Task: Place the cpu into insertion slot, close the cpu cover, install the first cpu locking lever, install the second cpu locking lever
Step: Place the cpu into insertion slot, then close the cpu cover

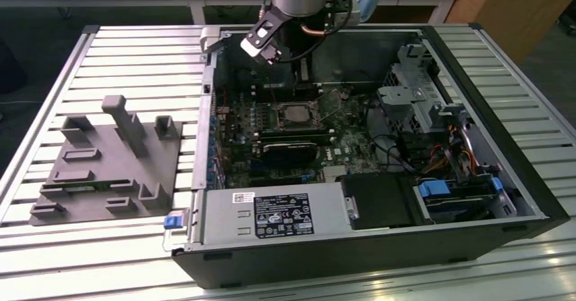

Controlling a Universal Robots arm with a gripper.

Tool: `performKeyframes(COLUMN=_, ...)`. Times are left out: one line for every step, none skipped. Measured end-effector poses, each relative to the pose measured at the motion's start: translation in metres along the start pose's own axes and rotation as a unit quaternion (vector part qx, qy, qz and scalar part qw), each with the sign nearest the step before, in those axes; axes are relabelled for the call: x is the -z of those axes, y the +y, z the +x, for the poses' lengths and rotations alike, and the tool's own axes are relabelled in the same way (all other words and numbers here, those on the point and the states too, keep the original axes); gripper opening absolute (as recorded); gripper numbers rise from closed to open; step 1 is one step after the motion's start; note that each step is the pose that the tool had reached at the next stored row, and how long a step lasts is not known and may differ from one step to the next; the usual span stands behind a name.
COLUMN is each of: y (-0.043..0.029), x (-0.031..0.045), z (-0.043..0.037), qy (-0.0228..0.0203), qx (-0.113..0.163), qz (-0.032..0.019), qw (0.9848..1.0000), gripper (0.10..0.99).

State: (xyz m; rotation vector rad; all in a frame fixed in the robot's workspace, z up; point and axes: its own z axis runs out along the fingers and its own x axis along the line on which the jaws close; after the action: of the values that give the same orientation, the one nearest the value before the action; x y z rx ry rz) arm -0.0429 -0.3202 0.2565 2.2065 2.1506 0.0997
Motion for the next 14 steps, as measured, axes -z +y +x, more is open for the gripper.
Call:
performKeyframes(y=0.0000, x=0.0001, z=0.0000, qy=0.0001, qx=0.000, qz=-0.0001, qw=1.0000, gripper=0.106)
performKeyframes(y=0.0000, x=0.0001, z=0.0000, qy=0.0001, qx=0.000, qz=-0.0001, qw=1.0000, gripper=0.106)
performKeyframes(y=0.0000, x=0.0001, z=0.0000, qy=0.0001, qx=0.000, qz=-0.0001, qw=1.0000, gripper=0.106)
performKeyframes(y=0.0000, x=0.0004, z=0.0000, qy=0.0000, qx=0.000, qz=0.0000, qw=1.0000, gripper=0.106)
performKeyframes(y=0.0000, x=0.0006, z=0.0000, qy=0.0000, qx=0.000, qz=0.0000, qw=1.0000, gripper=0.106)
performKeyframes(y=0.0001, x=0.0006, z=0.0000, qy=0.0000, qx=0.000, qz=0.0000, qw=1.0000, gripper=0.106)
performKeyframes(y=0.0001, x=0.0006, z=0.0000, qy=0.0000, qx=0.000, qz=0.0000, qw=1.0000, gripper=0.106)
performKeyframes(y=0.0003, x=0.0006, z=0.0000, qy=0.0000, qx=0.000, qz=0.0000, qw=1.0000, gripper=0.106)
performKeyframes(y=0.0004, x=0.0006, z=0.0000, qy=0.0000, qx=0.000, qz=0.0000, qw=1.0000, gripper=0.106)
performKeyframes(y=0.0006, x=0.0005, z=0.0000, qy=0.0000, qx=0.000, qz=0.0000, qw=1.0000, gripper=0.106)
performKeyframes(y=0.0008, x=0.0005, z=0.0000, qy=0.0000, qx=0.000, qz=0.0000, qw=1.0000, gripper=0.106)
performKeyframes(y=0.0010, x=0.0005, z=0.0000, qy=0.0000, qx=0.000, qz=0.0000, qw=1.0000, gripper=0.106)
performKeyframes(y=0.0014, x=0.0005, z=0.0000, qy=0.0000, qx=0.000, qz=0.0000, qw=1.0000, gripper=0.106)
performKeyframes(y=0.0017, x=0.0005, z=0.0000, qy=0.0000, qx=0.000, qz=0.0000, qw=1.0000, gripper=0.106)
